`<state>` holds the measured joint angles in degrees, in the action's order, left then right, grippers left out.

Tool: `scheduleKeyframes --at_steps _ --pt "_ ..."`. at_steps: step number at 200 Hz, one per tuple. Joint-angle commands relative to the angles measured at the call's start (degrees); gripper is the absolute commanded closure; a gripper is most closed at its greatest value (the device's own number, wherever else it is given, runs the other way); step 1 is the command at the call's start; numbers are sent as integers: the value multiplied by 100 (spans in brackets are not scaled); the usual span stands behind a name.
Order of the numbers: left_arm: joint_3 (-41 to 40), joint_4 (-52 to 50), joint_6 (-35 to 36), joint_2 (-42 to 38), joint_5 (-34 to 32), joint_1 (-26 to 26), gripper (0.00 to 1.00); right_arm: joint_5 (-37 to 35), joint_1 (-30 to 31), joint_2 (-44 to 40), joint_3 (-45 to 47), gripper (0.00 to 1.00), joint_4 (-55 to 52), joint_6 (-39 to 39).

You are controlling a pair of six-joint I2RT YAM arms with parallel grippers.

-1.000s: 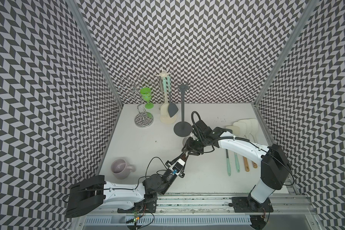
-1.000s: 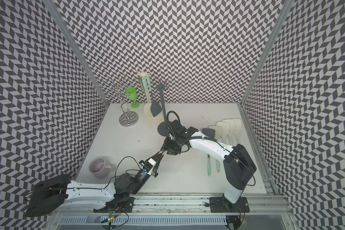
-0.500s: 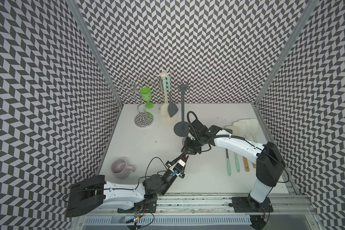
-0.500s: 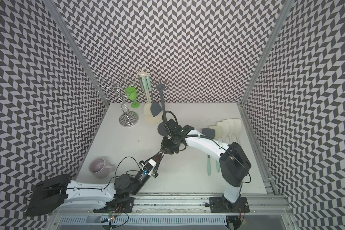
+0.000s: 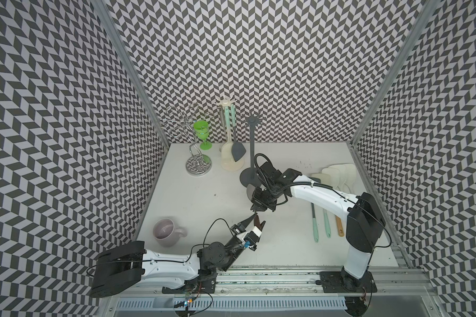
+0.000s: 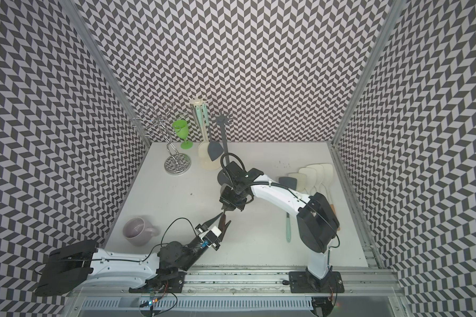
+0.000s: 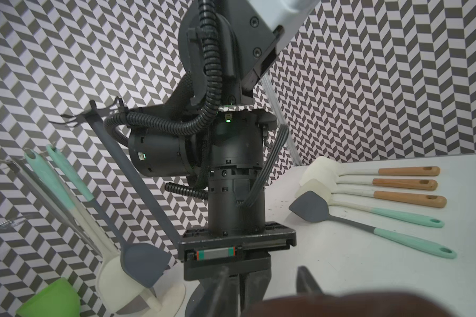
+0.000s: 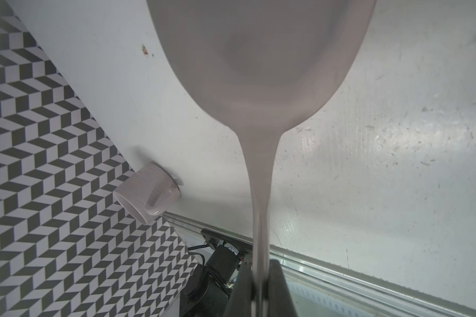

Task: Take the spatula off the kitchen utensil rack
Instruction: Place the spatula at the center of the board.

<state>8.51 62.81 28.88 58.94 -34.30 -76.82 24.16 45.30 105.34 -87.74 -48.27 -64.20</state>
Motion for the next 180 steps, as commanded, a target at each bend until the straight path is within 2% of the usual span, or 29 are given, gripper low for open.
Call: scheduleKeyframes --at_steps 1,14,59,97,121,148,180 --pt "54 644 -607 -287 7 43 30 -575 -129 -213 -103 100 187 615" --pt "53 523 -763 -393 61 36 21 -838 -221 -275 -119 100 167 641" --pt "85 34 -1184 -759 377 75 1 -1723 -664 -586 199 100 160 797" --pt "198 -351 -1399 -871 796 55 0 -2505 -876 -951 331 100 355 1156" --pt "277 -469 -1456 -752 881 13 0 -3182 -923 -1472 679 100 749 1376" --pt "441 -574 -1618 -437 948 17 0 -3606 -990 -2240 1477 100 1645 1802" --pt "763 -836 -1932 66 1051 120 0 -3689 -1084 -3423 2755 100 3205 2888"
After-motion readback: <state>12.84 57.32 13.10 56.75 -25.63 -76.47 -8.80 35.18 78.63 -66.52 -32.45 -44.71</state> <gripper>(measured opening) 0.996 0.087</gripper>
